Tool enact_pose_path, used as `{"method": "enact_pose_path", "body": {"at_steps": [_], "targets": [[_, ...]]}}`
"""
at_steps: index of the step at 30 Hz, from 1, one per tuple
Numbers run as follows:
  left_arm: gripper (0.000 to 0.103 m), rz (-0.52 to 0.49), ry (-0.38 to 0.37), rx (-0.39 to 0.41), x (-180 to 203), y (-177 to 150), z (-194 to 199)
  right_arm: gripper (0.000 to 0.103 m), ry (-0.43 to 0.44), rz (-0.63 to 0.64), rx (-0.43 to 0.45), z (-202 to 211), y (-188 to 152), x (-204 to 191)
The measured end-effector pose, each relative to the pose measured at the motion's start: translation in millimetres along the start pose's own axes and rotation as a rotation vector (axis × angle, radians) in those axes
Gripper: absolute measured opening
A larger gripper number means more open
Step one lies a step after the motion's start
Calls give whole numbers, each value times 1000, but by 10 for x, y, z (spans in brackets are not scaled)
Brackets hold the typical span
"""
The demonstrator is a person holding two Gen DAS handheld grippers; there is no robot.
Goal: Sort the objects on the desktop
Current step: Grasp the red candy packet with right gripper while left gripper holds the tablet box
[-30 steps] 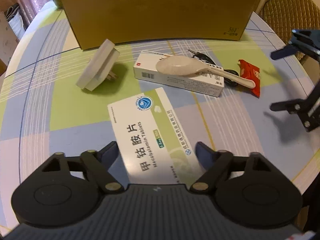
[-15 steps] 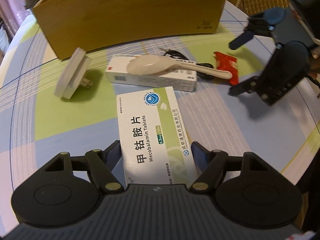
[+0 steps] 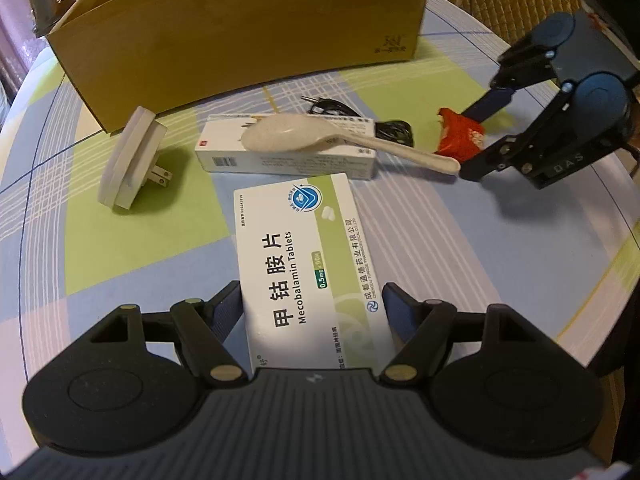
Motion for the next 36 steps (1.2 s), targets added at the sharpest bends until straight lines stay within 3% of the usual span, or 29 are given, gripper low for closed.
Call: {"method": "enact_pose_path", "body": {"at_steps": [9,13,14,16,22,30,36], "targets": [[72,-50,-33,-4,272,-268,90,44,17,-209,-26,348,-568,-214],[72,-27,-25,13,309,-361,130,44,-31,-279,-5,424,-719,-319],[72,-19,-20,15,314,-370,125,46,-46,-290,5,441,-757,-340],[73,-11,-10,20,307,-381,127,61,-77,-304,21,464,-818,-384],[78,23,24,45,262,-331,114,66,-120,-402,84,459,-946,-433],[77,48,16,47,231,-272,46,66,-122,-432,139,436,-943,-401],[75,53,10,42,234,-304,7,55,-154,-407,137,418,-911,-448]]}}
Point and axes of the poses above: each gripper's, at about its wrist camera, not at the fingertips, and z roughly against the way its jaws point, x to its right, y to its top, the point moved 2 cm from there along -z, roughly the way its jaws point, and after that the axes turned 8 degrees about -y, right-handed, at the moved point
